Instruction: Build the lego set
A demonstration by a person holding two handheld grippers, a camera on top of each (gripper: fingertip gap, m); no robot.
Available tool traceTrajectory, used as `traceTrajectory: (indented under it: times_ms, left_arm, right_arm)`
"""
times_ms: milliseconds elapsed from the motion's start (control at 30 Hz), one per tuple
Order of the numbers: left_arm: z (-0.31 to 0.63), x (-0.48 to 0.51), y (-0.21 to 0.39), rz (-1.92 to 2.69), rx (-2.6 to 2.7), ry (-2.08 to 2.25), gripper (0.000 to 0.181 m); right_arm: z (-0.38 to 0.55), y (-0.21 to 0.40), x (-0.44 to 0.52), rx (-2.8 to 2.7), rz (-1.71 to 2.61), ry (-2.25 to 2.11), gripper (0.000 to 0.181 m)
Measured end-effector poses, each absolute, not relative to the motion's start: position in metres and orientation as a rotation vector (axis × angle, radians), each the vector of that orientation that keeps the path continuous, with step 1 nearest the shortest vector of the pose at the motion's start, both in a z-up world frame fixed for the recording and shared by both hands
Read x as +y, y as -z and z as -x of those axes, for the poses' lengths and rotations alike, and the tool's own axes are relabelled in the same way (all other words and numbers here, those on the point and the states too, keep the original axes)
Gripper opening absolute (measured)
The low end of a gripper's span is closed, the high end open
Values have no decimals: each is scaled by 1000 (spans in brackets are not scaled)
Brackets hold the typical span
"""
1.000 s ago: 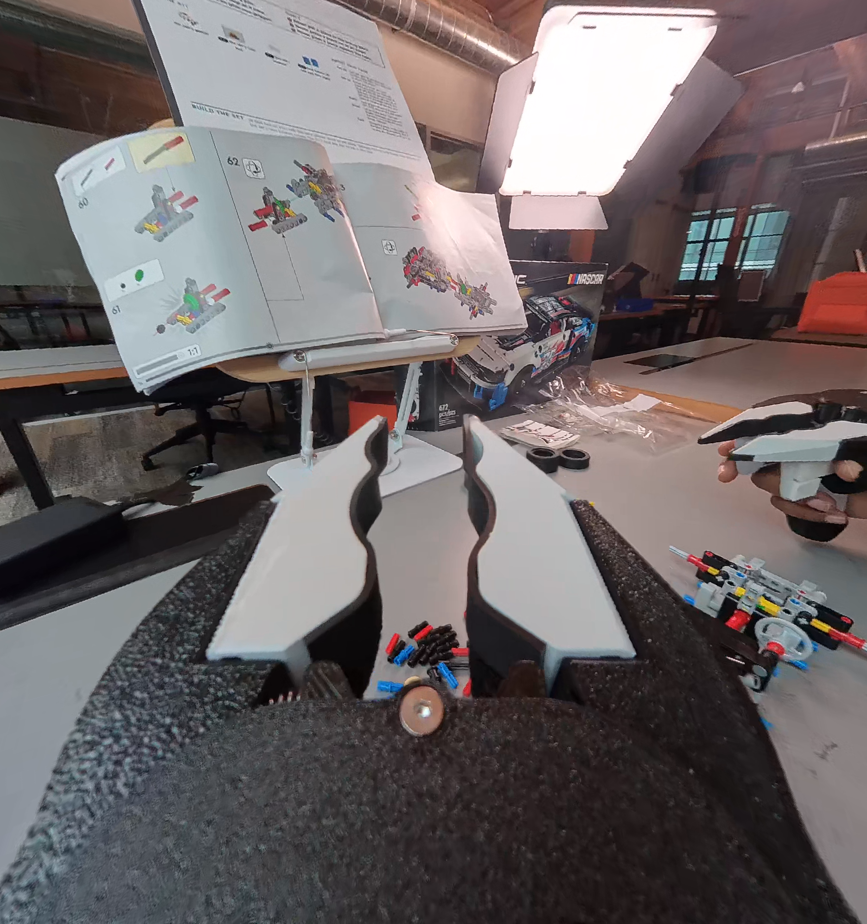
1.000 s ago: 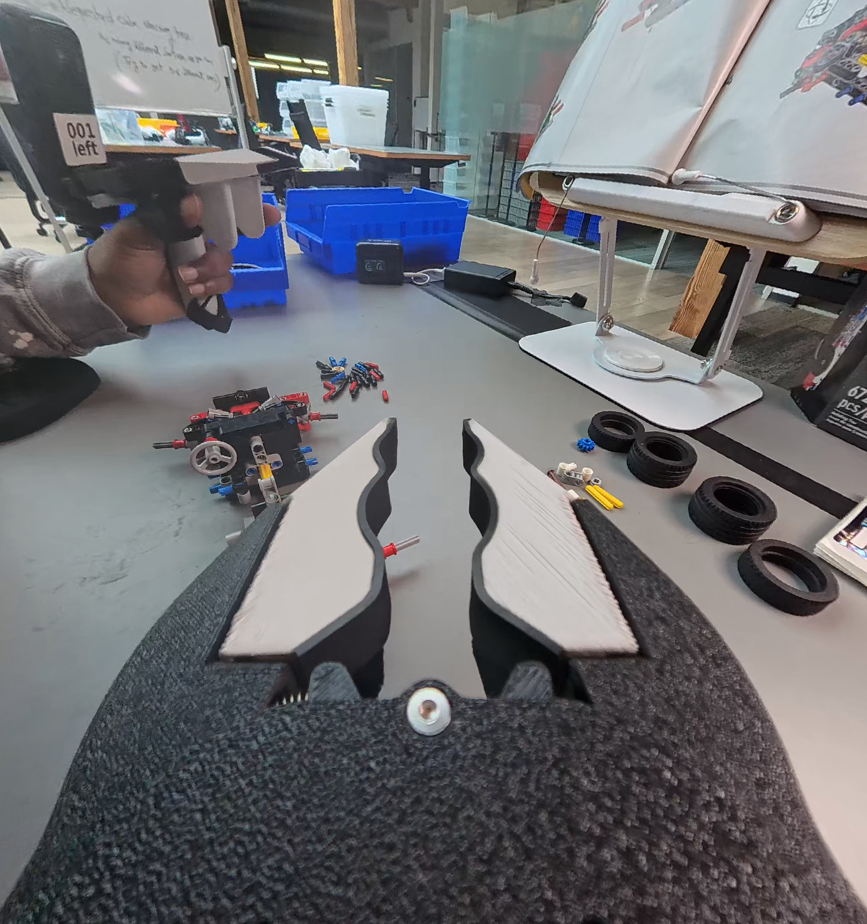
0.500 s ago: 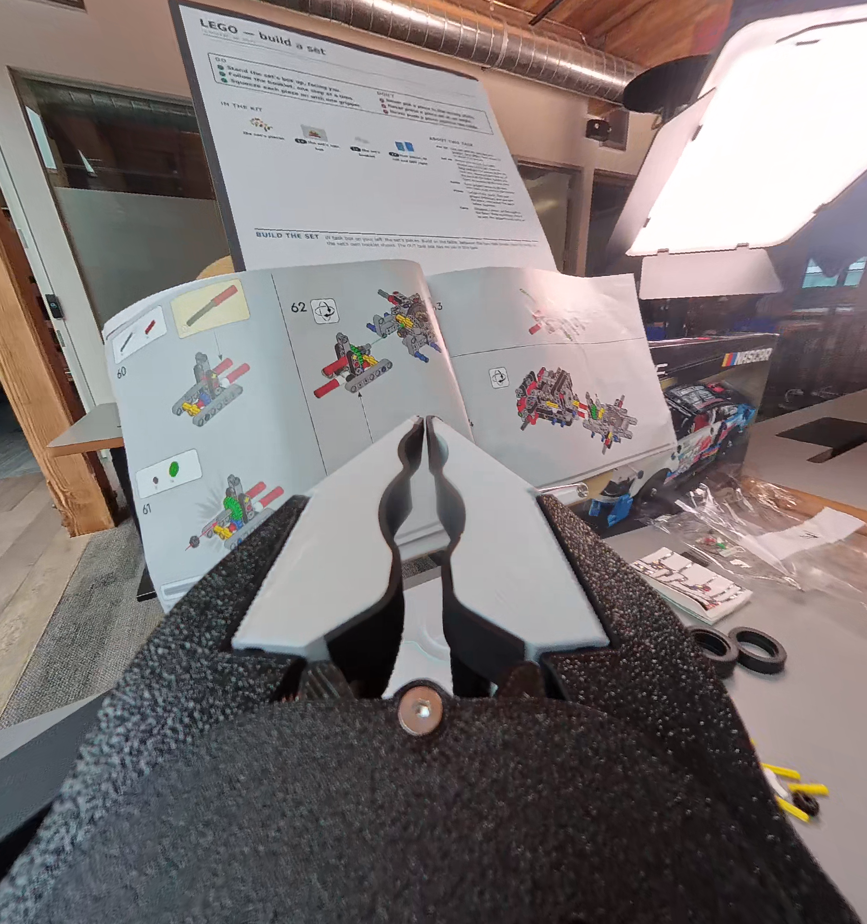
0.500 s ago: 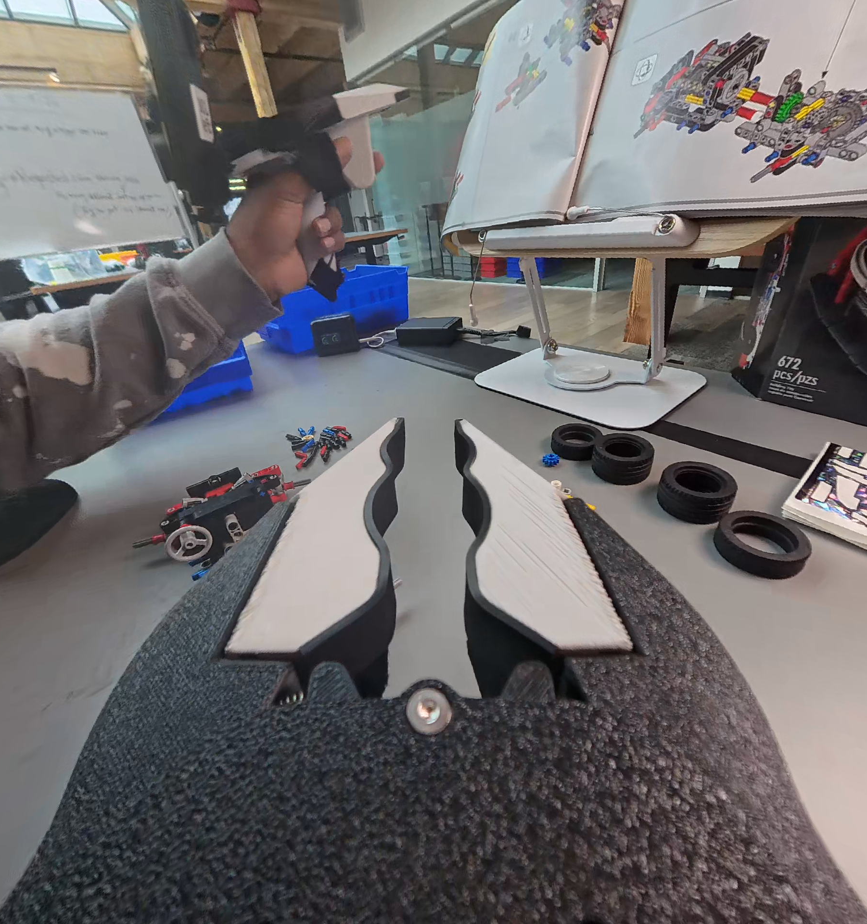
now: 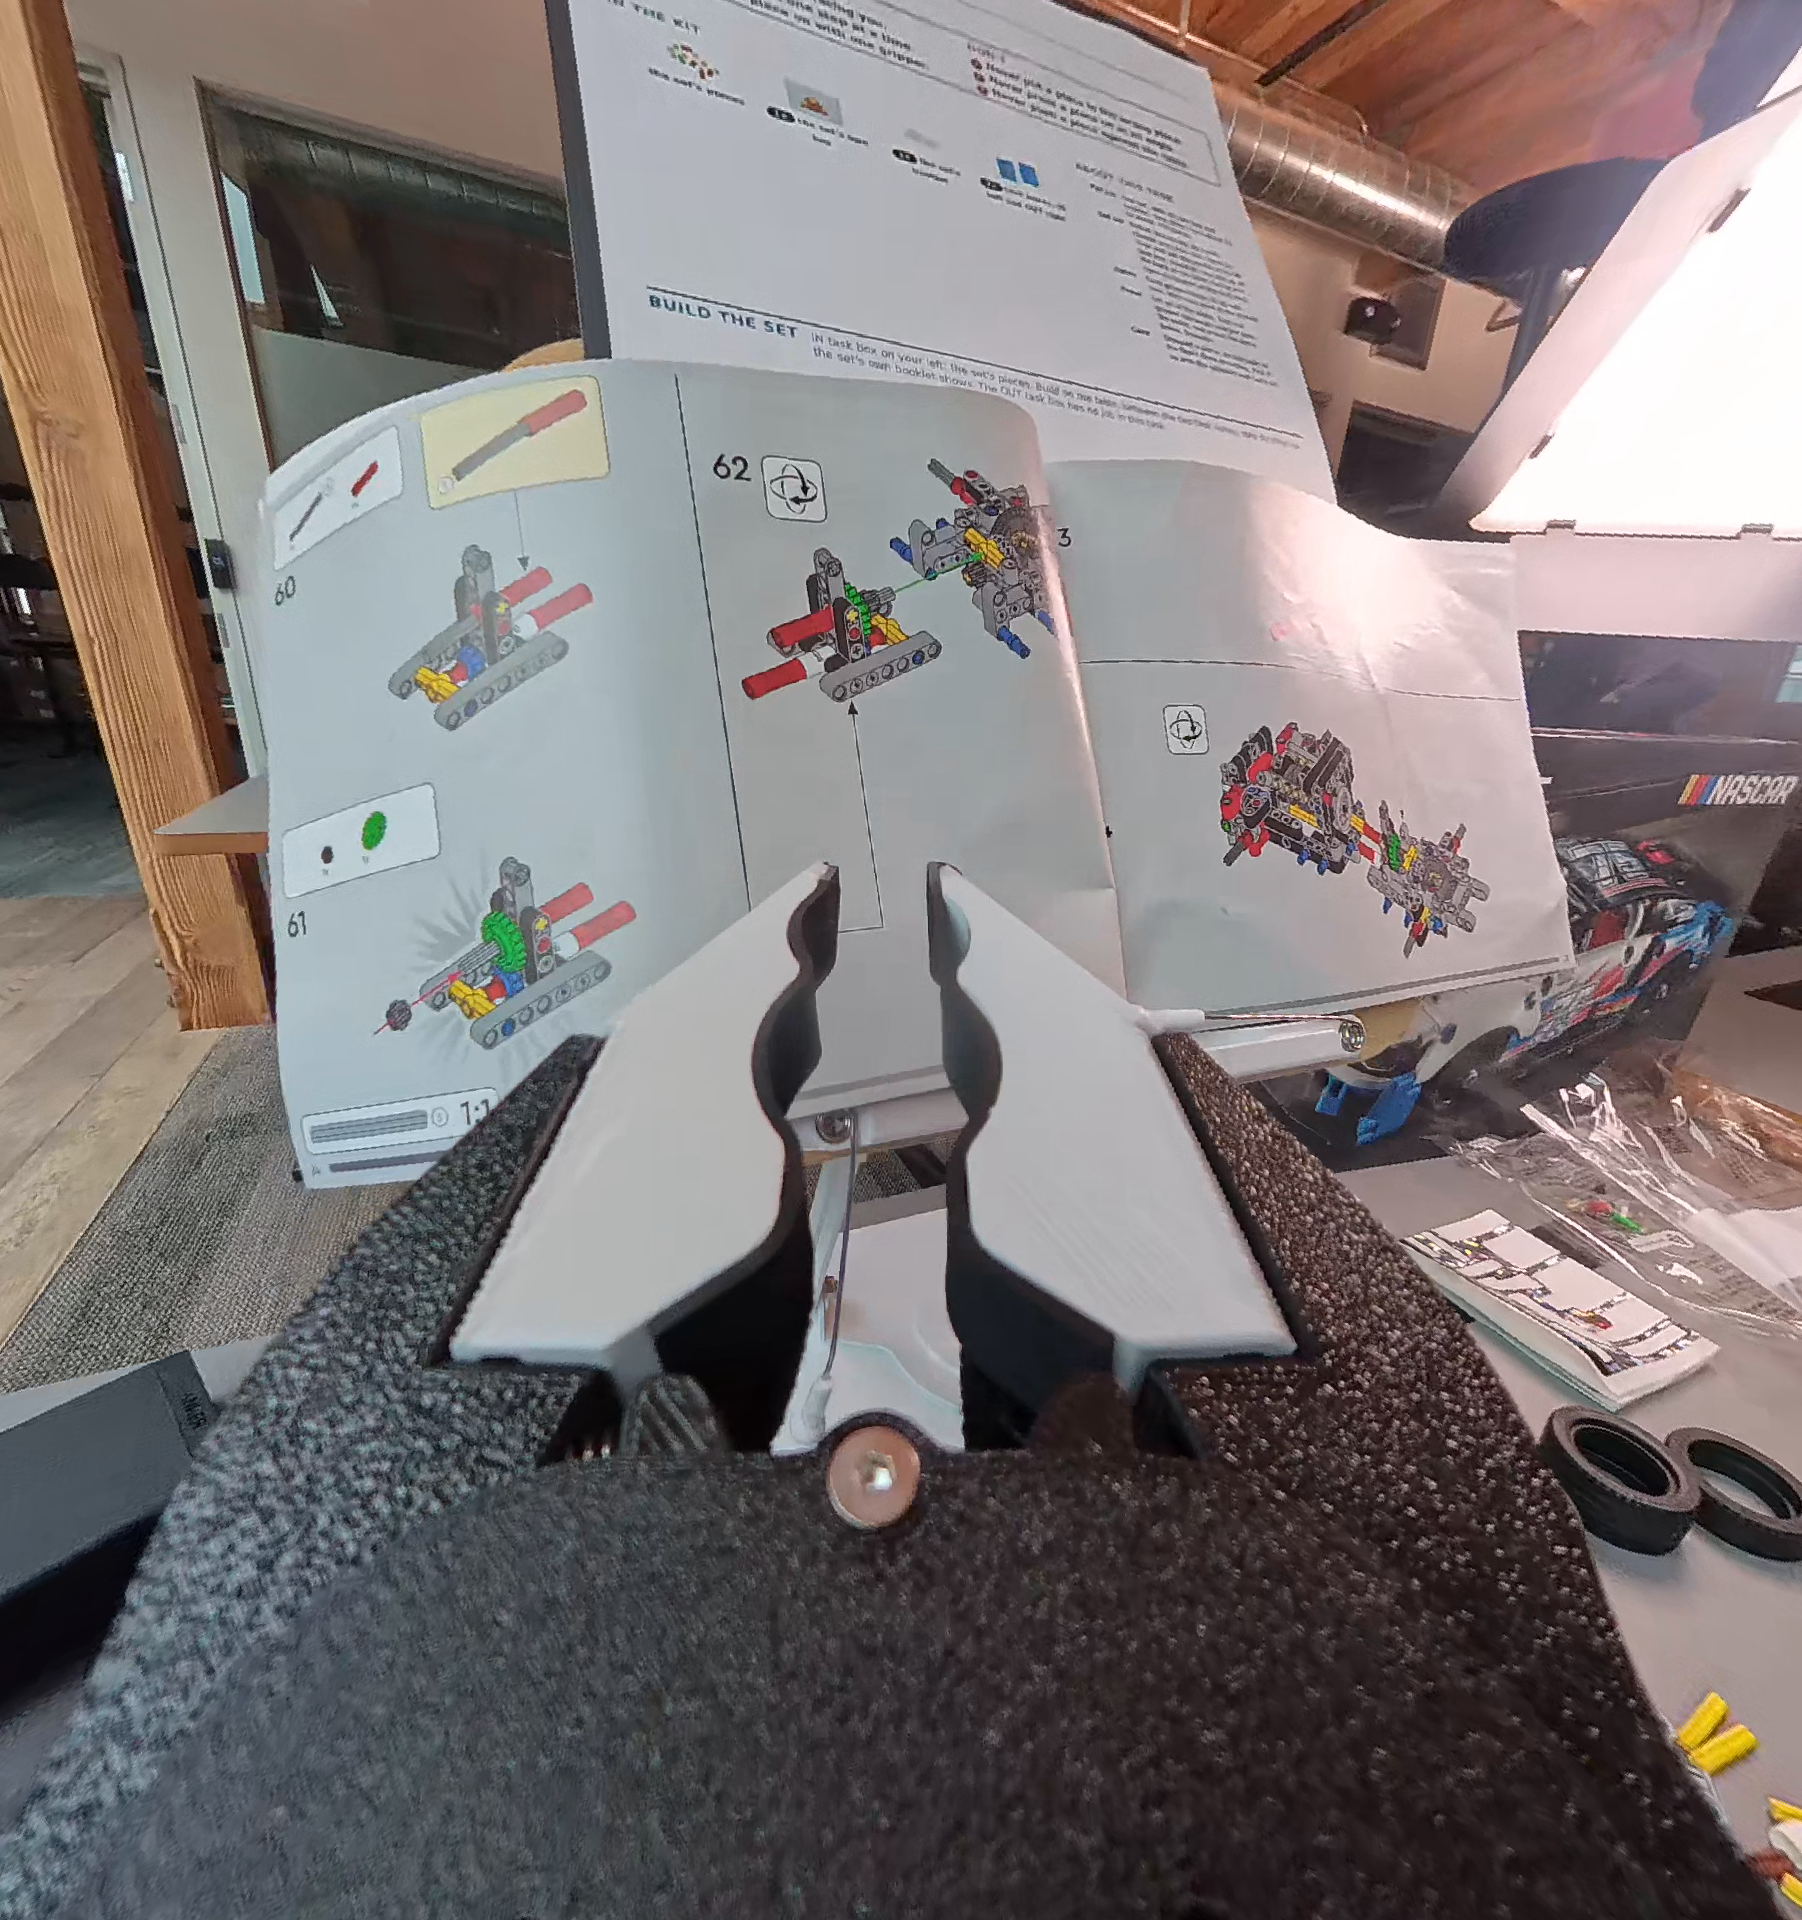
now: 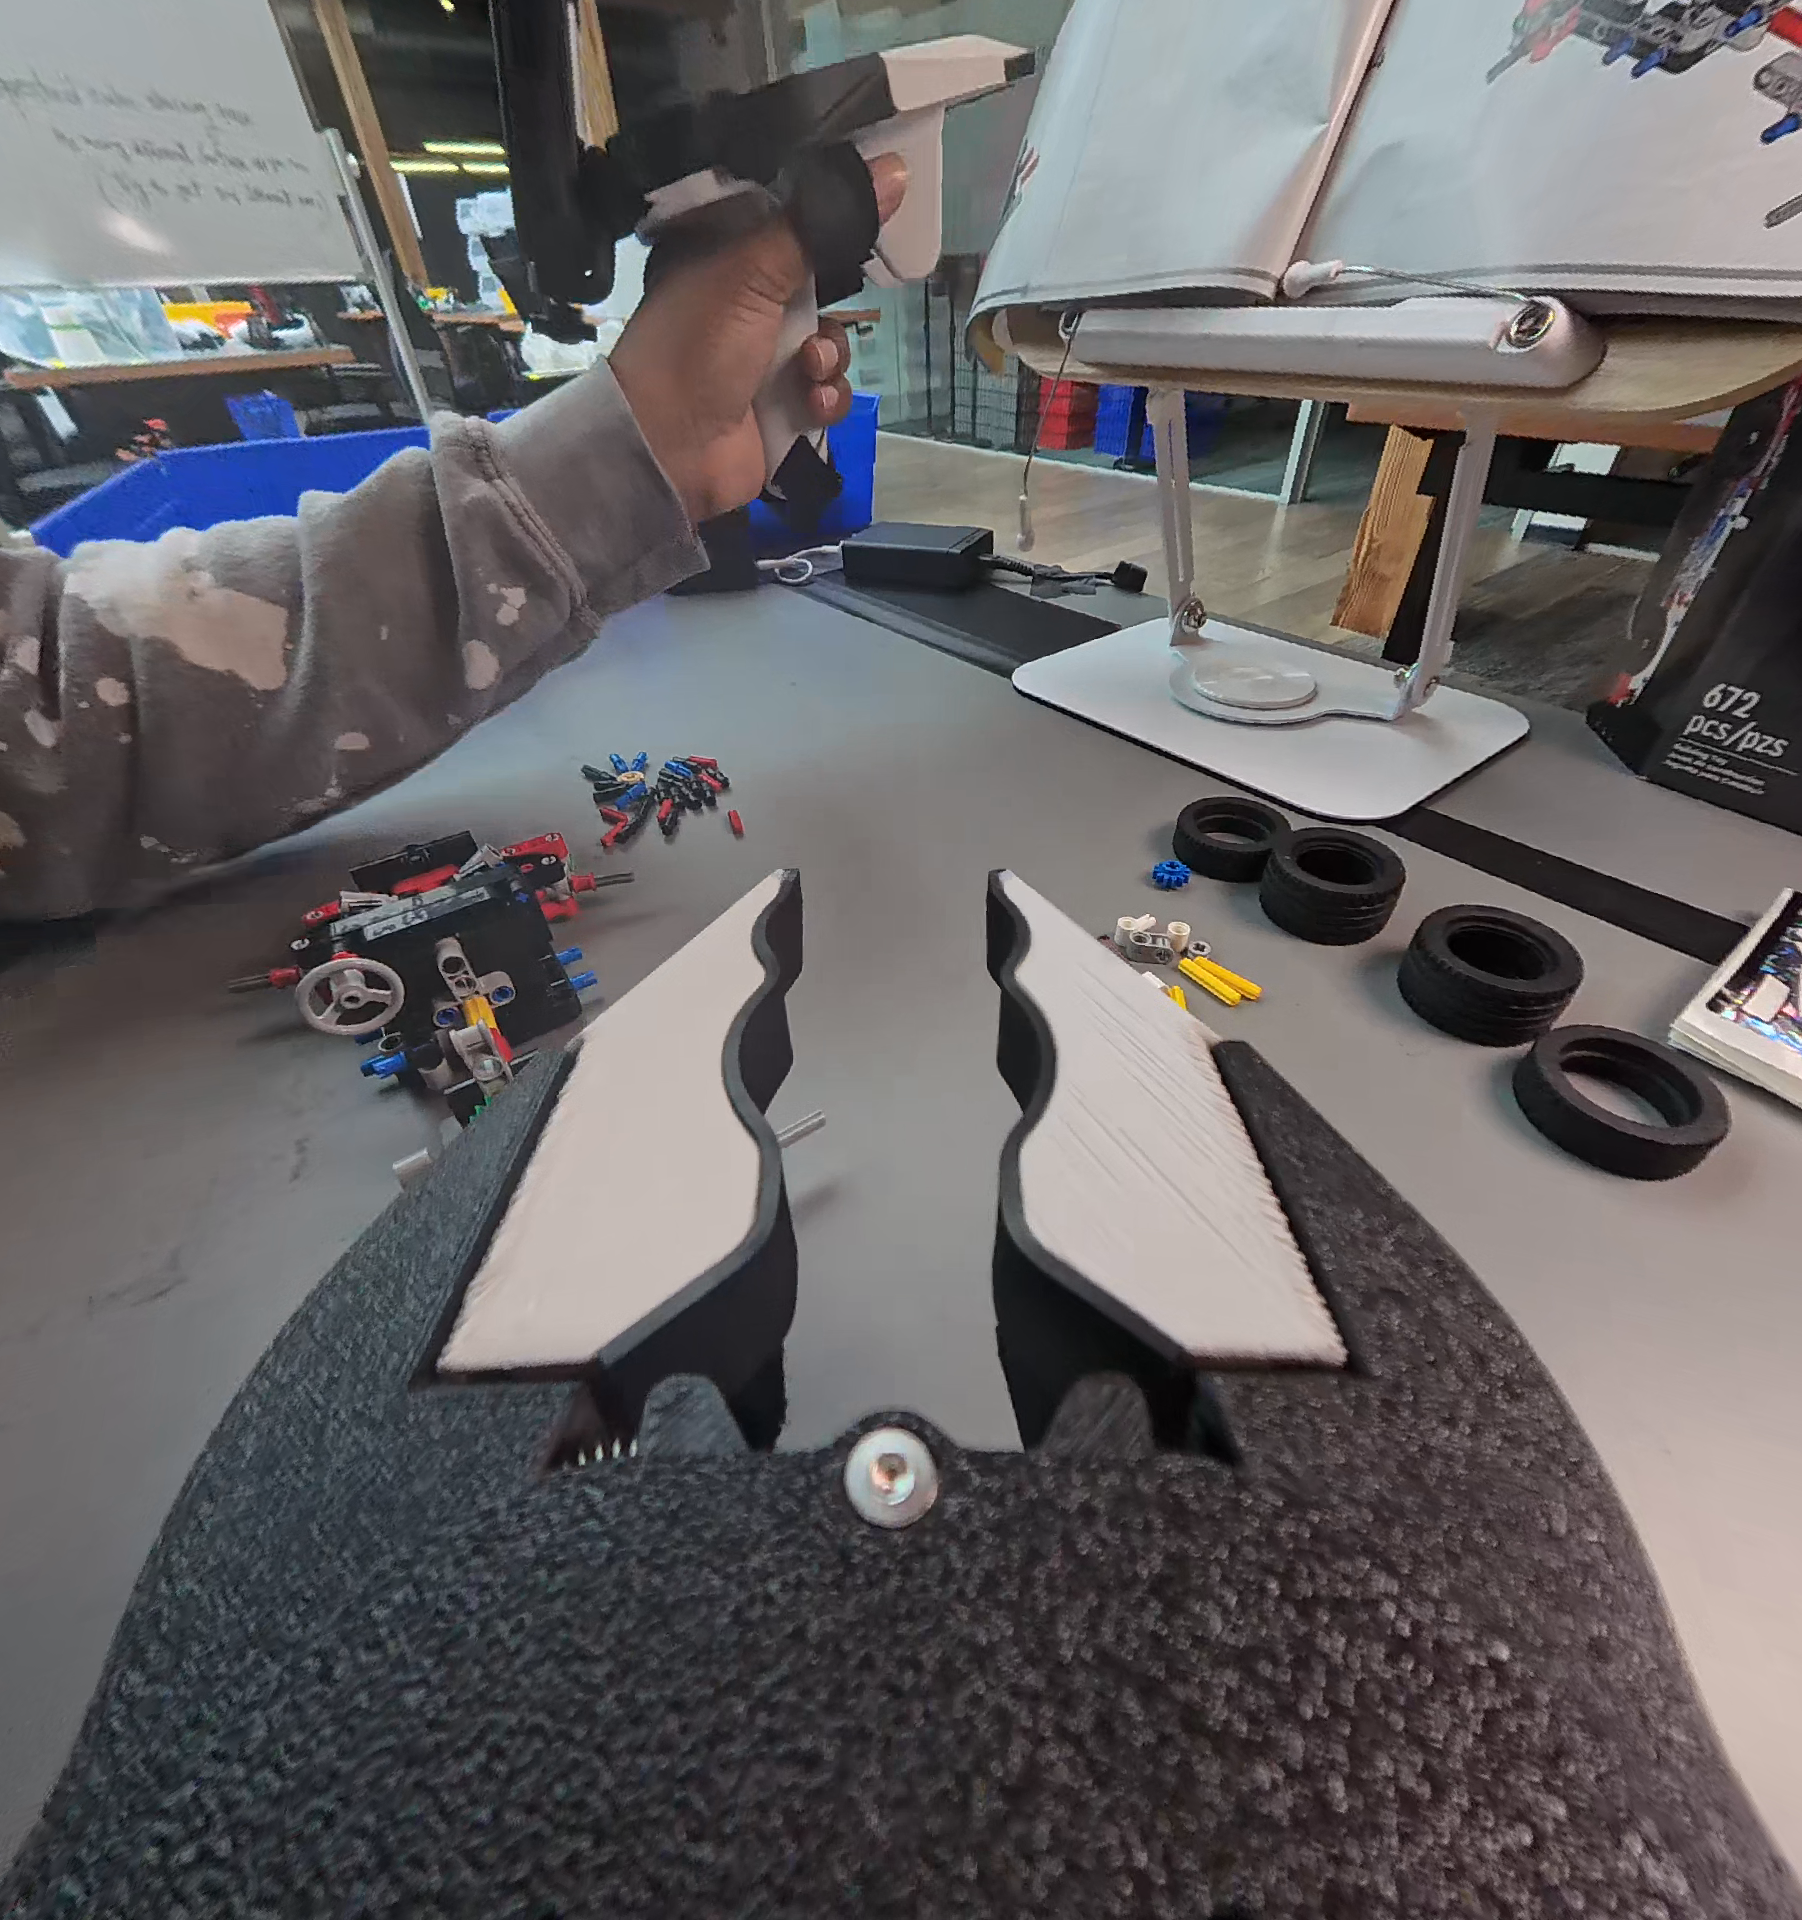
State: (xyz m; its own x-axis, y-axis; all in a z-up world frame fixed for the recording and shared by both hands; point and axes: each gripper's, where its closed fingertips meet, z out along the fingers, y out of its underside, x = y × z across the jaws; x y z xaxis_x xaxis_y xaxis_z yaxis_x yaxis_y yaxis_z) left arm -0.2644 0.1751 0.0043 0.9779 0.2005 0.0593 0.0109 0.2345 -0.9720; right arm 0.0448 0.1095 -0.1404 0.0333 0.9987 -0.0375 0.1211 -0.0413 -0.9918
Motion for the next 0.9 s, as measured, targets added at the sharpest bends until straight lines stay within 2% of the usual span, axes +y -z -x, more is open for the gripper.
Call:
traceTrajectory:
  times_ms: [400,900]
  left_arm:
    - [251,160,-18,1271,-130,-131,15]
    - [252,165,-6,1322,-142,-136,14]
  right_arm:
    - [-48,135,114,-1205,1335,-1164,30]
    - [-53,133,119,-1186,1329,-1157,25]
